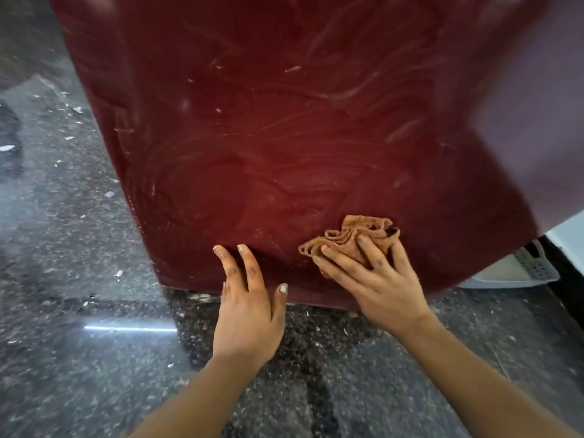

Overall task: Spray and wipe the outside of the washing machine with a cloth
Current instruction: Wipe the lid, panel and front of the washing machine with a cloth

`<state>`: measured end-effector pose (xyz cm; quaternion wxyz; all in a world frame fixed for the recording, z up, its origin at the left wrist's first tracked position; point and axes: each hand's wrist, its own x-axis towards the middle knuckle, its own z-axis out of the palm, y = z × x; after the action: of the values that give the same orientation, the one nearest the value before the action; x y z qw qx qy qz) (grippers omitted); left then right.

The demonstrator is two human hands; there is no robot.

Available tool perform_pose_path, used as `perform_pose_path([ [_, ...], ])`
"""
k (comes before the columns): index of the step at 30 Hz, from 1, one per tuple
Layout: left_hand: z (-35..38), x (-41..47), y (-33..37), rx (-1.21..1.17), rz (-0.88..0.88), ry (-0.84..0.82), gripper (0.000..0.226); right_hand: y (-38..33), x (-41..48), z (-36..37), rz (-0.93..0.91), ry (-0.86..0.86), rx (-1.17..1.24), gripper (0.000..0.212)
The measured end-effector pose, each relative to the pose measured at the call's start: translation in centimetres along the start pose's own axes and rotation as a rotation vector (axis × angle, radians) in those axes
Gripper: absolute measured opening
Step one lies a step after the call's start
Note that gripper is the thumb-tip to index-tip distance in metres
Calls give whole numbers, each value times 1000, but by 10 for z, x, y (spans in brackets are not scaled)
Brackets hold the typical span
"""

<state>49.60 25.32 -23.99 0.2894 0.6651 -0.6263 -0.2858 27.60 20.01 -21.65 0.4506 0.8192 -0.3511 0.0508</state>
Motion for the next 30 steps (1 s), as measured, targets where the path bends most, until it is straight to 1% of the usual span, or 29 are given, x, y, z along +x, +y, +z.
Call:
perform_pose_path([
  [1,4,0,3,-11,-4,-6,84,-5,4,1,23,1,29,54],
  [2,7,0,6,-24,-13,-9,85,-10,8,3,7,-2,53,54],
  [3,10,0,9,-36,-22,-13,85,-15,10,6,-66,-24,66,54],
  [4,13,0,13,-46,-28,-20,85,-18,8,12,-185,-59,61,53],
  [6,19,-1,19,-61,-38,-41,86,-18,-10,22,-423,-205,3,53],
  [7,22,-2,22,-68,-33,-52,85,-13,-23,25,-474,-285,-27,54],
  [8,24,-2,23,-72,-24,-64,85,-5,-38,28,-480,-311,-52,55],
  [9,25,-3,23,-73,-15,-74,85,5,-53,32,-460,-288,-70,53],
  [11,27,-4,20,-61,-3,-86,84,25,-83,38,-371,-191,-95,53],
  [12,27,-4,19,-50,-1,-86,84,34,-96,39,-284,-147,-91,53],
  [14,28,-5,17,-43,0,-80,83,47,-116,37,-36,-55,-42,48],
  [16,30,-4,20,-52,-6,-69,84,47,-124,35,272,29,71,44],
  [17,31,-4,21,-57,-13,-65,84,42,-124,35,456,48,151,46],
  [19,32,-4,25,-71,-24,-59,85,23,-116,35,838,66,365,57],
  [21,33,-4,27,-85,-41,-55,85,-1,-98,38,1131,95,539,66],
  [23,33,-4,29,-100,-60,-51,84,-19,-75,37,1460,138,764,71],
  [24,32,-4,30,-106,-66,-52,83,-22,-65,37,1672,138,907,72],
  [25,32,-4,30,-110,-67,-55,83,-23,-56,38,1871,97,1035,71],
  [26,32,-5,30,-109,-64,-57,83,-23,-51,40,2023,48,1149,69],
  [27,31,-5,29,-107,-59,-57,83,-23,-47,40,2121,9,1253,64],
  [28,30,-5,28,-103,-56,-56,82,-23,-45,41,2178,14,1369,55],
  [29,30,-5,28,-102,-56,-55,82,-23,-41,39,2227,57,1515,37],
  [30,29,-5,27,-99,-60,-56,82,-25,-36,35,2255,78,1687,26],
])
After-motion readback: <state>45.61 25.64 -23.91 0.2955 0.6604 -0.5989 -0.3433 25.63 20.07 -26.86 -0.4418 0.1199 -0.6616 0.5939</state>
